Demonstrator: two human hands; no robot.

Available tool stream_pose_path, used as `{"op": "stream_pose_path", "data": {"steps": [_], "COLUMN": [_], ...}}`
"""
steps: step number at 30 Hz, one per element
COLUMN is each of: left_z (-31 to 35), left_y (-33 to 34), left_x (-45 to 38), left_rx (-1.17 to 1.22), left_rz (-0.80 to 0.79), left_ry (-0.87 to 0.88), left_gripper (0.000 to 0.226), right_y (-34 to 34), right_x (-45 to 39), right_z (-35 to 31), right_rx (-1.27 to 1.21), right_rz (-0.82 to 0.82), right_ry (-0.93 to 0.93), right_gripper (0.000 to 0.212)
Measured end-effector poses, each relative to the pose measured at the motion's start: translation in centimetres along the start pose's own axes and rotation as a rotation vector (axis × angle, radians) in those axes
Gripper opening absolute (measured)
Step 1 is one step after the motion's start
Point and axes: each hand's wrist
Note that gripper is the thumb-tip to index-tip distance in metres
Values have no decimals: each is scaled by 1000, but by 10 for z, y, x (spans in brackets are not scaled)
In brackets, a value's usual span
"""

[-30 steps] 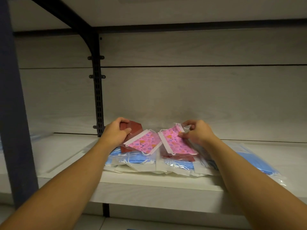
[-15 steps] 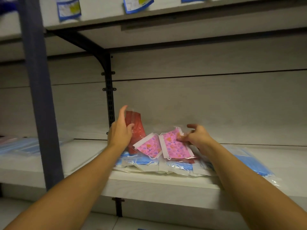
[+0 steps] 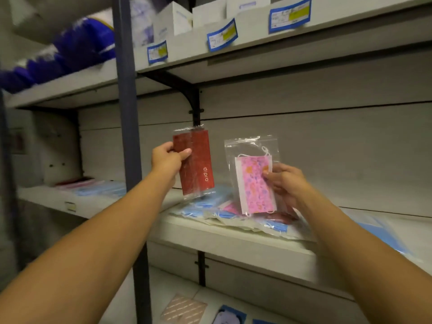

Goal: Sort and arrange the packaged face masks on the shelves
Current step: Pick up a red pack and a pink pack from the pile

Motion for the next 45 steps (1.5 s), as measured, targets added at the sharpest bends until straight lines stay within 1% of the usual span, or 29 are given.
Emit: {"op": "stream_pose_path", "data": {"steps": [3,7,12,20,24,28,36,39,43,45], "left_z": [12,27,42,42,43,44,44,43,35,31], "left_y": [-24,-55,-102,-206,-257,-301,-377,-401,-434,-449], "left_x": [10,22,35,45,43,38,17,13,5,0], "left_rx": [-37,-117,-186,-250,-244,-271,-291,-304,-312,-313], "left_rz": [4,6,44,181,234,237,259,269,271,268], "left_ry": [12,31,46,34,3,-6,-29,-47,-61,-71], "left_gripper": [22,22,23,32,32,19,17,21,13,12], "right_y": [23,57,104,184,223,260,332,357,392,409], "right_x": [3,9,19,40,51,56,63,67,66,67], "right_z": [-6,-16,-15,-1,3,8,21,27,41,48], "right_rx": [19,22,42,119,120,128,149,169,166,159], "right_rz": [-68,-151,-250,-287,-304,-310,-287,-306,-298,-299], "right_ry": [2,23,12,-20,-54,-43,-41,-47,-33,-16], "right_gripper": [26,22,23,21,15,16,14,16,20,19]}}
Point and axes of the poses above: each hand's wrist, its own x-axis away from the middle knuckle, its own y-axis out of the palm, z = x × y, and after that the axes turned 1 degree about -x, right-handed
